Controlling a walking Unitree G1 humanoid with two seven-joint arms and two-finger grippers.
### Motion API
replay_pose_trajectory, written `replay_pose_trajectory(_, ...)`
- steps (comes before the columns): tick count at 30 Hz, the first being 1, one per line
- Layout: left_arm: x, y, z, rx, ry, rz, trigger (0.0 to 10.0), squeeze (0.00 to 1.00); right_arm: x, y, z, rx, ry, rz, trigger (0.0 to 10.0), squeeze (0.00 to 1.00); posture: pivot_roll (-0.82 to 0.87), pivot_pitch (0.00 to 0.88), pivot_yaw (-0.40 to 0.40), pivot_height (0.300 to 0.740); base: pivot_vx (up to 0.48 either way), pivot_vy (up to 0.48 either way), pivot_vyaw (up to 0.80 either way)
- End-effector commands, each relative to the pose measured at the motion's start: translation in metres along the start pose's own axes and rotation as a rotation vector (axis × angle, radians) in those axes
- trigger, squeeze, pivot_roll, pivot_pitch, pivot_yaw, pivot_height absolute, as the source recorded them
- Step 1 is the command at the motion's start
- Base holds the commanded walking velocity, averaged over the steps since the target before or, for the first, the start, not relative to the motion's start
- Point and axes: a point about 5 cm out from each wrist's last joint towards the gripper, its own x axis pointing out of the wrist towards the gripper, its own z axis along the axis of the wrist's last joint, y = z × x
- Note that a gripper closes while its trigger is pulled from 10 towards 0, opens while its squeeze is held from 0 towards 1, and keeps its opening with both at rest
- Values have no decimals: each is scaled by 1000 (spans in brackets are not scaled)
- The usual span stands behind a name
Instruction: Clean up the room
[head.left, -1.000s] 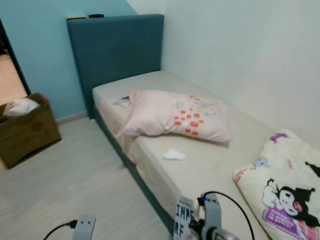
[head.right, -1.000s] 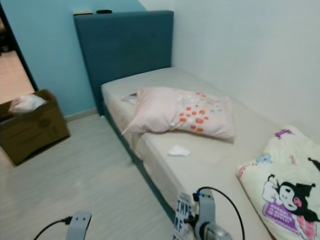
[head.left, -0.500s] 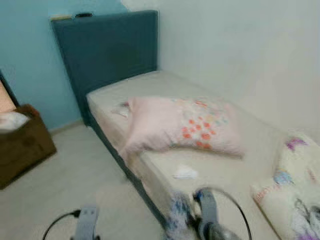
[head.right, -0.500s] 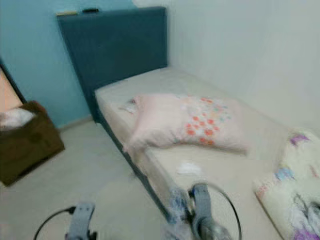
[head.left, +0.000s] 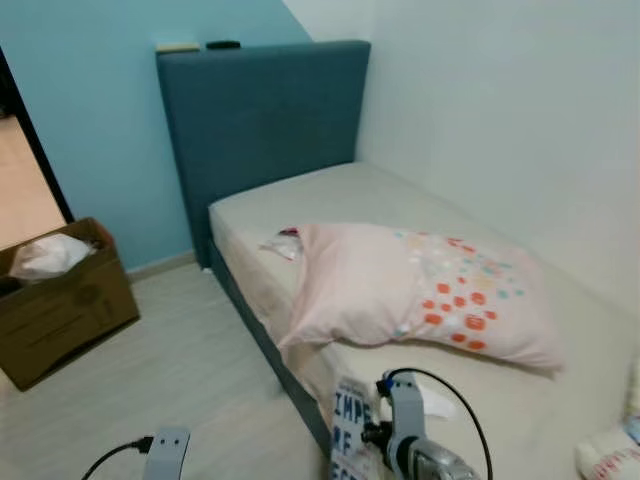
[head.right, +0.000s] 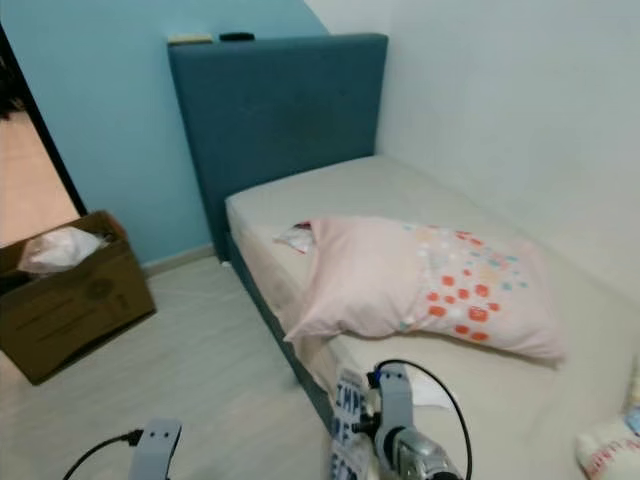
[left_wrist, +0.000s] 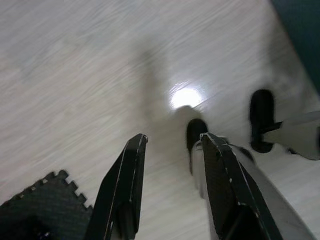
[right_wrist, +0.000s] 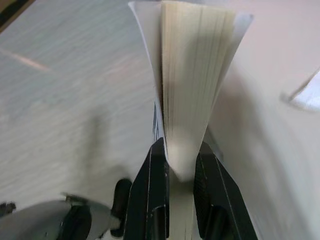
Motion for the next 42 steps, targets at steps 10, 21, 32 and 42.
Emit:
replay_pose_trajectory(10,-1,-1,-5,10,19,-8,10000,0,4,9,75,82,-269,79,10000,0,-68,0,-71,740,369,0,-388)
replay_pose_trajectory(21,-1,0,-6,18,21,-7,10000,0,-2,30,131,74,-476,264,10000,0,-71,0,-63,740,359,0,-277)
replay_pose_trajectory(32,-2,9,-11,39,37,18,10000,0,-16,-17,156,121,-549,-64,10000,0,-50,0,-49,740,102,0,0)
replay_pose_trajectory(42,-4,15,-17,70,50,23,10000,0,-21,-54,127,259,-469,-267,10000,557,-47,0,-32,740,0,0,0)
